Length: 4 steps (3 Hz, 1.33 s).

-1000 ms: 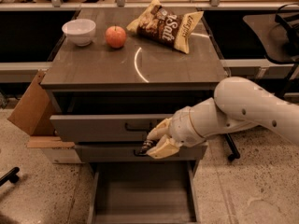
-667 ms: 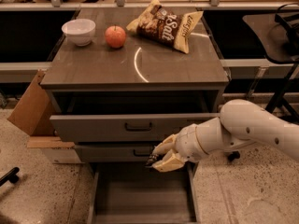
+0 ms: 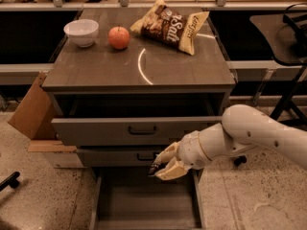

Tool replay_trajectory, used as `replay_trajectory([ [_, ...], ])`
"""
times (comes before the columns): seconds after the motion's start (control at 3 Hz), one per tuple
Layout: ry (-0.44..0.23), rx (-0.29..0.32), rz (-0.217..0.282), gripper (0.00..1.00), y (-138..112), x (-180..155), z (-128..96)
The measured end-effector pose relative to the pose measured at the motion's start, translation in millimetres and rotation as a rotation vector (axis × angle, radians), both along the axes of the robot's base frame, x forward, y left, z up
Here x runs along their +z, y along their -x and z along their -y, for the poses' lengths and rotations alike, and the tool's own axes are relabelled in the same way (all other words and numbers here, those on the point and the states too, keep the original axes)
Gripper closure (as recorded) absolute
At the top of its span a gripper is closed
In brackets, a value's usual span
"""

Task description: Place rxbar chocolate into bottom drawer

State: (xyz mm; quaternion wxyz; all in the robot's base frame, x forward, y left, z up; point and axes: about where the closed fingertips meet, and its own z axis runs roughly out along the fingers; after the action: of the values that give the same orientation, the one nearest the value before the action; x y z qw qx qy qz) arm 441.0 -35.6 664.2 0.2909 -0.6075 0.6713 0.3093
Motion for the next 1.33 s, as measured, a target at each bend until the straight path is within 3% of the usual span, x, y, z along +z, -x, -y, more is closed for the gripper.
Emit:
replay_trajectory([
  [0.33,-0.038,0.068,-0.103,1.00,17.4,-35.8,-3.0],
  [1.0,-0.080,0.079,-0.283,1.00,64.8,-111.5,-1.7],
  [1.33,-0.080,0.080,-0.275,1.00,62.9,-118.4,-0.4],
])
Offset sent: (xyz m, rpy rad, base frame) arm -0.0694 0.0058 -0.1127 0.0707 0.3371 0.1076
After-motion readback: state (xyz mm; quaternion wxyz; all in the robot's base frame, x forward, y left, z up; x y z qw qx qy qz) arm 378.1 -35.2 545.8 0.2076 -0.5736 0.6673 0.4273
